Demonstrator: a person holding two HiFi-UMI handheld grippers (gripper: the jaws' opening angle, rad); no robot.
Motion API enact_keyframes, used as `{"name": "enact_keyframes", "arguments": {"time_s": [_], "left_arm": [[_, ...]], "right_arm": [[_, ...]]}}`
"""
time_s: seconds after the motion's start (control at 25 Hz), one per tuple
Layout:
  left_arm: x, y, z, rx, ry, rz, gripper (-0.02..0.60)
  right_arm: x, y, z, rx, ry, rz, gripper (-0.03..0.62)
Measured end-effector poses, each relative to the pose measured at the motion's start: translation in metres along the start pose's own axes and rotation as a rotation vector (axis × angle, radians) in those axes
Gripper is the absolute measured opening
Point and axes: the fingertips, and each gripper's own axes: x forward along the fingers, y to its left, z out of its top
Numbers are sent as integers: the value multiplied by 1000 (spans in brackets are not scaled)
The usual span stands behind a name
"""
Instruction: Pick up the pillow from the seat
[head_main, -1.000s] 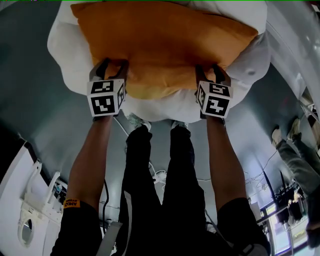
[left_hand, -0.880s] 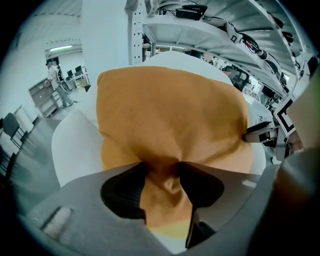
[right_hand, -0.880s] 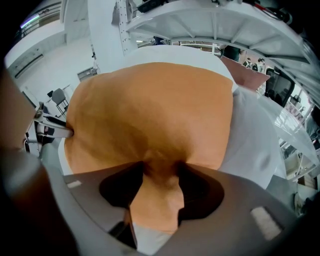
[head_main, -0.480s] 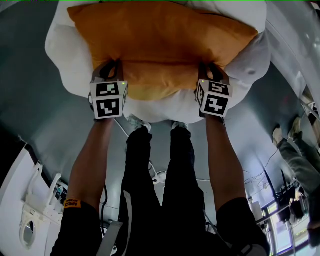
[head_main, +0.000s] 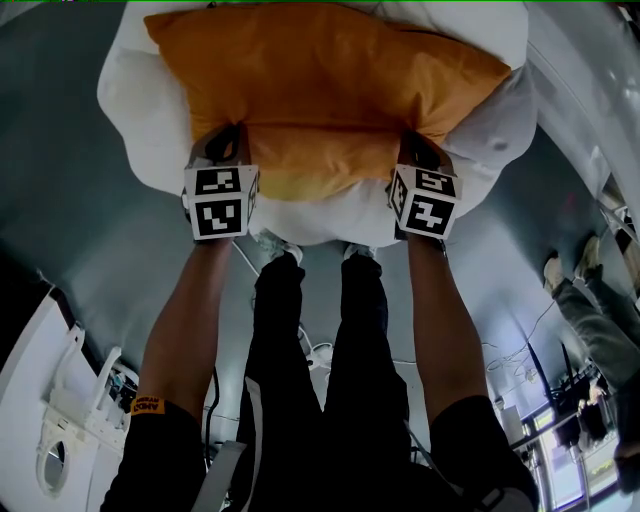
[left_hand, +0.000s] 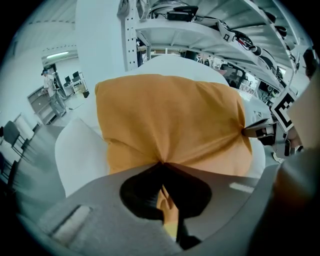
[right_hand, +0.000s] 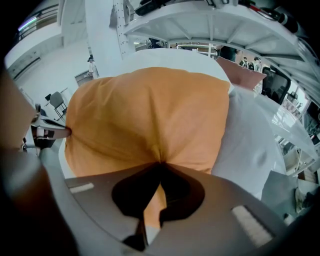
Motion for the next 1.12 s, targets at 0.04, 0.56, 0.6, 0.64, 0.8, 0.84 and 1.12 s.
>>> {"name": "enact_keyframes", "arguments": {"time_s": [0.04,0.56,0.6,0.64,0.8,0.84,1.12], "left_arm": [[-3,0,1,-4,0,-1,2],[-58,-3,18,-84,-32,-25,0],[-64,-3,20,-92,-36,-27,0],[-71,-3,22,-99,-41,-29,0],[-103,-6,32,-117,-64,-33,0],[-111,-7,35,-123,-70,-33,0],[-181,-11,62,-161,-134,-29,0]], "right_arm": [[-3,1,1,5,-1,1,8],[-66,9,20,55,-49,13,5],[-71,10,21,58,-50,14,5],[-77,11,22,60,-50,16,5],[-106,15,30,73,-65,22,5],[-114,15,32,75,-70,24,5],[-186,23,57,83,-112,30,5]]}}
